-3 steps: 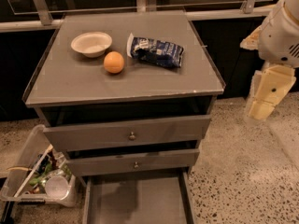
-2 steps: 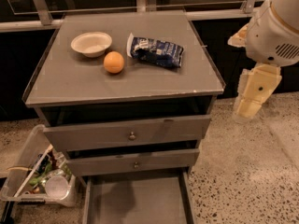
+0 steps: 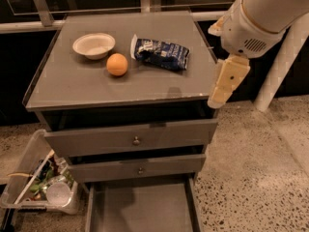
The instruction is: Place blue chip bag into bottom drawer
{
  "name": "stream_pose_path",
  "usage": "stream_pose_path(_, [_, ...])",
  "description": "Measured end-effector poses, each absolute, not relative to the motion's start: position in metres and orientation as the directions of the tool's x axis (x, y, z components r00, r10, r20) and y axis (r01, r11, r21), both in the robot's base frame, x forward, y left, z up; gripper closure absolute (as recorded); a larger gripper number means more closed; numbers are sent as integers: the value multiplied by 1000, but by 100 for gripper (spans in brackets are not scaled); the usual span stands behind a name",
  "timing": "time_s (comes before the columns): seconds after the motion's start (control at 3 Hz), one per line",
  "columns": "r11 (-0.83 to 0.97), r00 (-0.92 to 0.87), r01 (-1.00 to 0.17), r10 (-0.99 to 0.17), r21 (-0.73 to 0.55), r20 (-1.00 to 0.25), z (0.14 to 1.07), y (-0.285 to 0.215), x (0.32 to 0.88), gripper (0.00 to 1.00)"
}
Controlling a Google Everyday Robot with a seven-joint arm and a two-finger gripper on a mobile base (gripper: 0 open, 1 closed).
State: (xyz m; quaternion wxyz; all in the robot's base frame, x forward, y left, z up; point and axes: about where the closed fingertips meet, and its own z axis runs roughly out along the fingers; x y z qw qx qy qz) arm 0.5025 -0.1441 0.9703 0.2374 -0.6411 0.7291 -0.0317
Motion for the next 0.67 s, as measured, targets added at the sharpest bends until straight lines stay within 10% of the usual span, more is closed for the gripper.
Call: stream_pose_path(0.67, [201,-77,-905,-944,-376,-321,961,-135,550,0])
